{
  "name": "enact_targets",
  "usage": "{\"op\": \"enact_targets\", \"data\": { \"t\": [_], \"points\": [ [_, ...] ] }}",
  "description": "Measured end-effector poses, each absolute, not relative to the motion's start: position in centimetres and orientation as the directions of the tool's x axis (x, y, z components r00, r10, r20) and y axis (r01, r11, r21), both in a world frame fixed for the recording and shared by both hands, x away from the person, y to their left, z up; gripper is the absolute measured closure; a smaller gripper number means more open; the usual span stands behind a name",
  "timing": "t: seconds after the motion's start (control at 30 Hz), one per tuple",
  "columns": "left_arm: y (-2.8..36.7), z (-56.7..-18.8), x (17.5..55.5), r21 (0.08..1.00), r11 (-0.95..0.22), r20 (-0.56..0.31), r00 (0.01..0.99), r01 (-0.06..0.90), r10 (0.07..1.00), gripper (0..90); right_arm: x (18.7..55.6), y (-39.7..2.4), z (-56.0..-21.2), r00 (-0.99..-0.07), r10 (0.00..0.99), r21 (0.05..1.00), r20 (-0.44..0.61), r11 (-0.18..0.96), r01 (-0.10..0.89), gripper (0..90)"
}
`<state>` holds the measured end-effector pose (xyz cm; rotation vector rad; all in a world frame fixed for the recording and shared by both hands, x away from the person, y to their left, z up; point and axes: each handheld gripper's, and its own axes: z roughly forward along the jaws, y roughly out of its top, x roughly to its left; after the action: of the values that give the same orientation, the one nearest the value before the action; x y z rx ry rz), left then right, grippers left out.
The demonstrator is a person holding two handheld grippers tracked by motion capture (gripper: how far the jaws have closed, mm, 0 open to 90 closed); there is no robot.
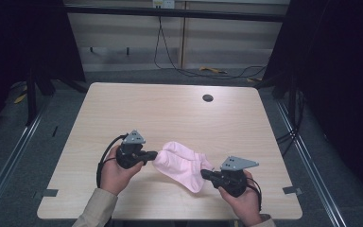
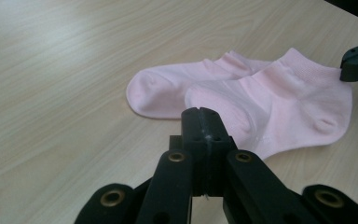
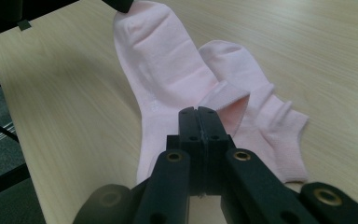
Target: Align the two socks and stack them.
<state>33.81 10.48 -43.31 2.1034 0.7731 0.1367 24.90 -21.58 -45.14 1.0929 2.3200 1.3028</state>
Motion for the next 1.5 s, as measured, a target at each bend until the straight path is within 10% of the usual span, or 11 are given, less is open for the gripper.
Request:
{"op": "enact_targets", "data": {
  "t": [1.5],
  "points": [
    [7.1,-44.6,39.6,0.722,-0.460,-0.173,0.779,0.516,0.602,90.0,29.1,-24.5,-46.9,-0.598,0.781,0.806,0.181,0.230,0.545,89.9]
  ]
}}
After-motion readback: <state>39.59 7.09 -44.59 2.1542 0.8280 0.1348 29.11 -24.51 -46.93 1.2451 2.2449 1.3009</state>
